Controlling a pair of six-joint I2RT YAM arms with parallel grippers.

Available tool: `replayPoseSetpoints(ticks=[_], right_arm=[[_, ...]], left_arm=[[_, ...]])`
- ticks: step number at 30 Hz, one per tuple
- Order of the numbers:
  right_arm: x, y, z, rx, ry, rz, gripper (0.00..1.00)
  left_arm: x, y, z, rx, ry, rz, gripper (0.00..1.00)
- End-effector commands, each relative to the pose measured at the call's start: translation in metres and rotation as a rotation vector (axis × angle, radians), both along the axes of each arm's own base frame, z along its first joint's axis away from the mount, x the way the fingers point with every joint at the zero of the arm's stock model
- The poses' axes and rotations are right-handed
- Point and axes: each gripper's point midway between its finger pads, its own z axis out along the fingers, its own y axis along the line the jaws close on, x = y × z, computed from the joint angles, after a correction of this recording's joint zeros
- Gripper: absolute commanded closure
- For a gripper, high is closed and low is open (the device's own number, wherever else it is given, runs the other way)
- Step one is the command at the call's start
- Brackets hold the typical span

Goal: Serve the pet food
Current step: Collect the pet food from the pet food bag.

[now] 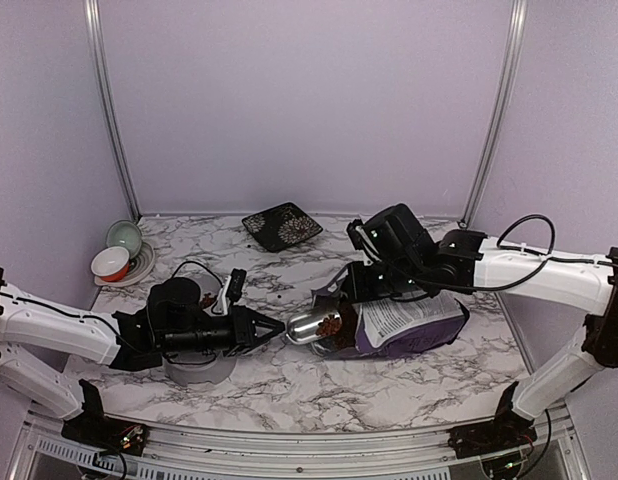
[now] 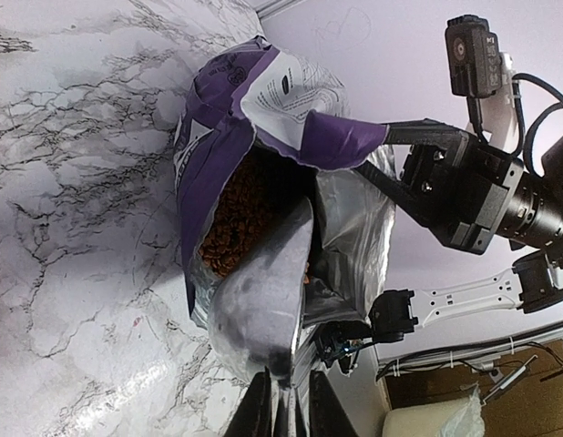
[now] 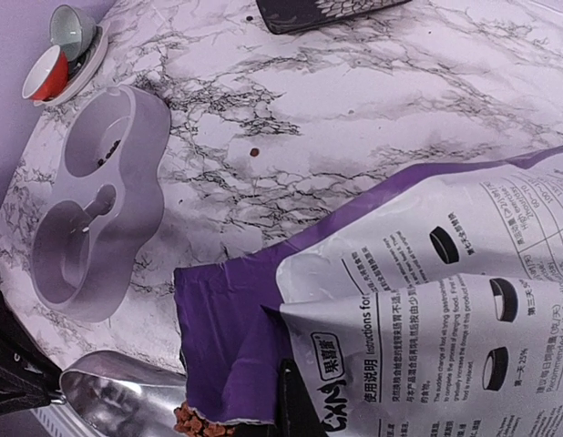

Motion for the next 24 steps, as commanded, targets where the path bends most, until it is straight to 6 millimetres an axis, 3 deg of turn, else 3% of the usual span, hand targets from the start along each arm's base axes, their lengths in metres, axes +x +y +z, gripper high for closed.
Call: replayPoseSetpoints(ticks=[1, 14, 24], right_arm=[[0.017, -0.006, 0.056, 0.106, -0.108, -0.037, 1.0], [0.021, -0.038, 0.06, 0.087, -0.134, -0.095, 1.0], [0.014, -0.049, 0.057, 0.082, -0.141, -0.107, 1.0]], left_arm=[[0.0, -0.007, 0.04, -0.113, -0.043, -0.03, 1.0], [-0.002, -0.009, 0.067, -0.208, -0.028, -0.038, 1.0], [0.001, -0.009, 0.09, -0.282, 0.005, -0.029, 1.0]])
